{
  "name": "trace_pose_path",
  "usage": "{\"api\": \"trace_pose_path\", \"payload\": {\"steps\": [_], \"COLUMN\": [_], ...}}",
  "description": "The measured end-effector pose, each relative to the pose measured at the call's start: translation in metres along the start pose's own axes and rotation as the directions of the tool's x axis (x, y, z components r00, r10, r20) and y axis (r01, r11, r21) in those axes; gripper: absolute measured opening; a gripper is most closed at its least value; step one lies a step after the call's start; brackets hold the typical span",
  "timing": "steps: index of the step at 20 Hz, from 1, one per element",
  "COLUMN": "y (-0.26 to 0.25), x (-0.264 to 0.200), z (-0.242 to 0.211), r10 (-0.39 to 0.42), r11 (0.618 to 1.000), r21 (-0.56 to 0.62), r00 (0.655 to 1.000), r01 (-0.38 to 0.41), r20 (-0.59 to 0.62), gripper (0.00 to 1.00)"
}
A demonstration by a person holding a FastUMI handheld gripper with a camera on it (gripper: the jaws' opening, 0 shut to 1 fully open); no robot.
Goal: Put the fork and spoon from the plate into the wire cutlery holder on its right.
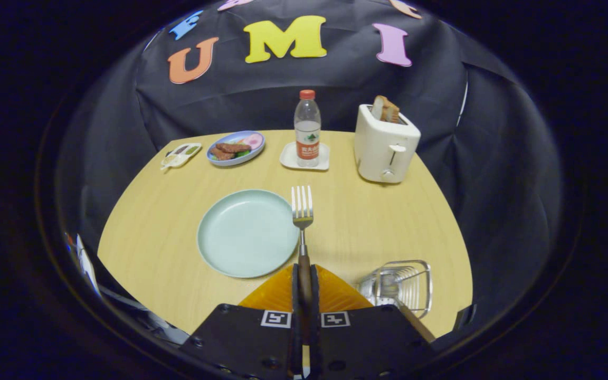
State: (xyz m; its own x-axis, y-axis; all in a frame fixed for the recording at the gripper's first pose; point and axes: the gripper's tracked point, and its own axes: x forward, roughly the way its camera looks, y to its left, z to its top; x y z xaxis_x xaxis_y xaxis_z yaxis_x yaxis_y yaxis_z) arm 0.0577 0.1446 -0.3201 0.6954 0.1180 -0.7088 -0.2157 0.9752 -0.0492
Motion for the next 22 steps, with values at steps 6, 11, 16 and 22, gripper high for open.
{"api": "trace_pose_path", "payload": {"steps": [6, 11, 16, 22], "y": [-0.059, -0.090, -0.092, -0.091], "x": [-0.028, -0.043, -0.066, -0.084], "z": [-0.013, -0.035, -0.056, -0.049], "r10": [-0.016, -0.025, 0.045, 0.079], "r11": [0.999, 0.997, 0.994, 0.985], "r21": [0.050, 0.071, 0.105, 0.174], "r00": [0.999, 0.991, 0.967, 0.932], "r01": [0.017, 0.034, -0.019, -0.017], "r20": [-0.032, -0.131, -0.249, -0.354], "gripper": [0.06, 0.06, 0.06, 0.09]}}
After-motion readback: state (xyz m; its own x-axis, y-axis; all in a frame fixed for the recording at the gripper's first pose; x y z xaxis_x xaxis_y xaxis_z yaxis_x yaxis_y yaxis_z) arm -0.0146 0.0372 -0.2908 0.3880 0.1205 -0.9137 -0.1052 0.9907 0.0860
